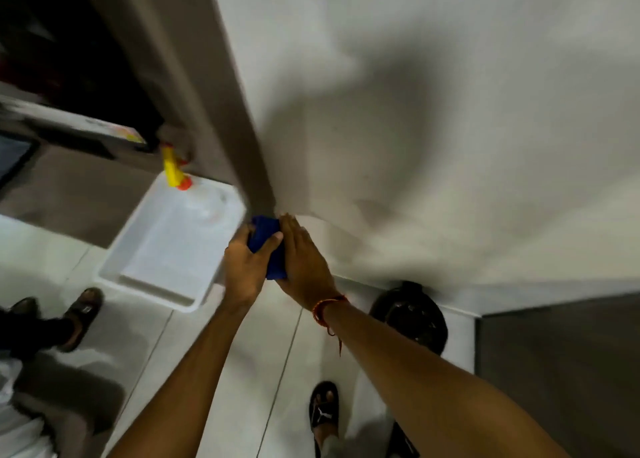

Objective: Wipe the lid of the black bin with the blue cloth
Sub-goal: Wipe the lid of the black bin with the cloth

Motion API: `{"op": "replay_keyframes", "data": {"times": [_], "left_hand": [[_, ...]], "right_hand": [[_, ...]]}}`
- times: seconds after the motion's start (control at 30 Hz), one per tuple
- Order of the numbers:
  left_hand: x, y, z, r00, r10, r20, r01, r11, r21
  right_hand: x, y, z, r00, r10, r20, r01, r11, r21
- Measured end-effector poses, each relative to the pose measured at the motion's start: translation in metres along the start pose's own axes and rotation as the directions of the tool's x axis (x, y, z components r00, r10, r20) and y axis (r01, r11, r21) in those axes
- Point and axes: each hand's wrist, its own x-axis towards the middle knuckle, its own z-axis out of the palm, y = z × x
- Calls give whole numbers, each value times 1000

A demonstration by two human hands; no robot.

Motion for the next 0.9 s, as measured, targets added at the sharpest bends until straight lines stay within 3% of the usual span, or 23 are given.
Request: {"op": "replay_keyframes", "data": {"times": [0.1,0.2,0.3,0.43,0.57,0.63,0.73,0.9], "left_hand": [[-23,-14,67,985,-58,161,68,996,-57],[-43,-64,148,938,-134,319,123,991,55],[-65,-140,217,887,-153,436,71,977,200],[-85,-267,289,785,-217,580,-129,858,496],[-86,-381,339,681,-246,689,-394,670,629],[-85,-415,360,680,-230,696,-428,646,632],[-85,-446,389,670,-206,713,-418,689,592],[-91,-477,400,639,-200,743,-411,728,549]], "right_hand": [[-49,66,-22,989,143,-40,-144,990,-16],[-110,152,-24,949,314,13,-314,949,16],[-174,239,-11,873,485,38,-487,872,58],[-243,354,12,739,671,62,-674,737,54],[-268,461,43,660,750,-44,-742,659,122],[-266,505,57,658,747,-92,-739,665,108],[-252,551,76,702,703,-110,-707,707,12],[-258,578,120,783,622,-9,-617,774,-139]]}}
